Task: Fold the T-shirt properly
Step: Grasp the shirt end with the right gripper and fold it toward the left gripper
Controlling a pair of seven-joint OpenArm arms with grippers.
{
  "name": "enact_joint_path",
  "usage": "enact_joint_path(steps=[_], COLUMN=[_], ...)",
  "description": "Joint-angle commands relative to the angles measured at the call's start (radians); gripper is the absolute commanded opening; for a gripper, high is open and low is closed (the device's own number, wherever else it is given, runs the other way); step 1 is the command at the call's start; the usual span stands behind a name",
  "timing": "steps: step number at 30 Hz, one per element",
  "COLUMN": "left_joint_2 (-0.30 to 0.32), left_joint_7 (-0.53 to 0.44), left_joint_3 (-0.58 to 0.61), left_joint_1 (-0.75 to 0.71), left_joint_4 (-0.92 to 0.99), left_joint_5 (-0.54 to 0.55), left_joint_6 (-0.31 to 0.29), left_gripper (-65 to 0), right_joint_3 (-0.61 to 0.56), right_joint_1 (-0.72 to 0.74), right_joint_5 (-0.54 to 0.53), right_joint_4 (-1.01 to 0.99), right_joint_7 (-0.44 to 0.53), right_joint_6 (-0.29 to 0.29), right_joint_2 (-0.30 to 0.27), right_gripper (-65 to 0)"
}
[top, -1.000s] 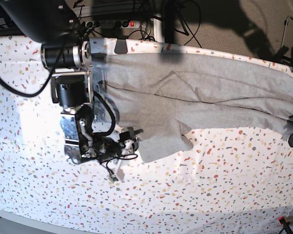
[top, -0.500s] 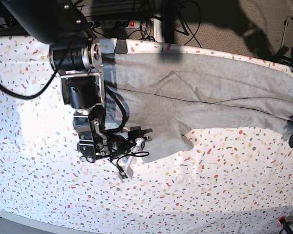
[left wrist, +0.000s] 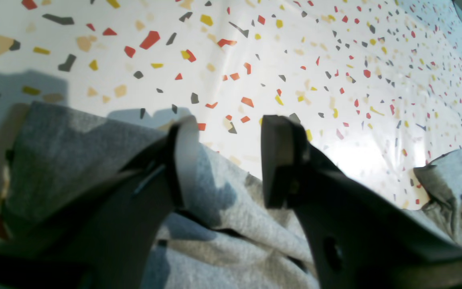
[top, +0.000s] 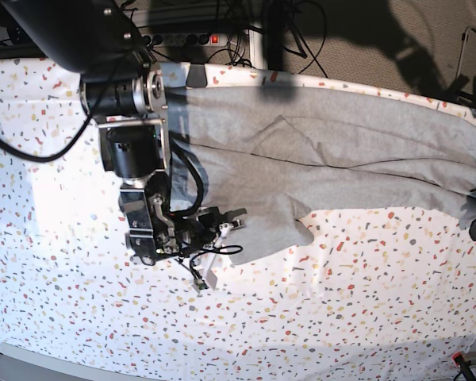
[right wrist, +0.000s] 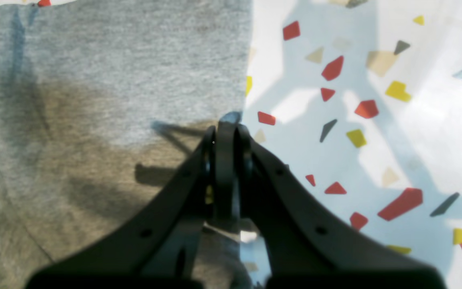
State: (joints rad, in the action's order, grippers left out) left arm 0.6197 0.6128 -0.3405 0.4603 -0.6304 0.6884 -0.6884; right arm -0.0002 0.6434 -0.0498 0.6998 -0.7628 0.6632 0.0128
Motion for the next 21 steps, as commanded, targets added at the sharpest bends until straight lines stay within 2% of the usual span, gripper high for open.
enact_joint_path(steps=[1, 3, 5, 10, 16, 21], left_joint_2=[0.026, 0.026, 0.026, 0.026, 0.026, 0.026], left_joint_7=[-0.019, -0.018, -0.018, -0.014, -0.014, -0.015], left_joint_3=[-0.005, -0.005, -0.005, -0.005, -0.005, -0.005], left_joint_1=[0.025, 0.024, 0.025, 0.024, 0.024, 0.024], left_joint_4=[-0.017, -0.017, -0.017, -0.017, -0.017, -0.017], left_joint_5=[0.018, 0.018, 0.018, 0.018, 0.018, 0.018], left_joint_6=[-0.010, -0.010, -0.010, -0.010, -0.010, -0.010], left_gripper=[-39.6, -39.6, -39.6, -39.6, -39.6, -39.6], right_joint_3=[0.000, 0.000, 0.000, -0.036, -0.188, -0.328], right_joint_1=[0.042, 0.057, 0.059, 0.058, 0.033, -0.045], right_joint_5=[0.006, 0.012, 0.042, 0.047, 0.046, 0.040], right_joint_4=[0.009, 0.023, 0.060, 0.139, 0.238, 0.344], right_joint_7=[-0.026, -0.070, -0.115, -0.154, -0.213, -0.245], right_joint_6=[0.011, 0.035, 0.035, 0.035, 0.035, 0.025], right_joint_2=[0.010, 0.027, 0.049, 0.082, 0.088, 0.090], right_gripper=[-65.0, -65.0, -65.0, -65.0, -65.0, -65.0])
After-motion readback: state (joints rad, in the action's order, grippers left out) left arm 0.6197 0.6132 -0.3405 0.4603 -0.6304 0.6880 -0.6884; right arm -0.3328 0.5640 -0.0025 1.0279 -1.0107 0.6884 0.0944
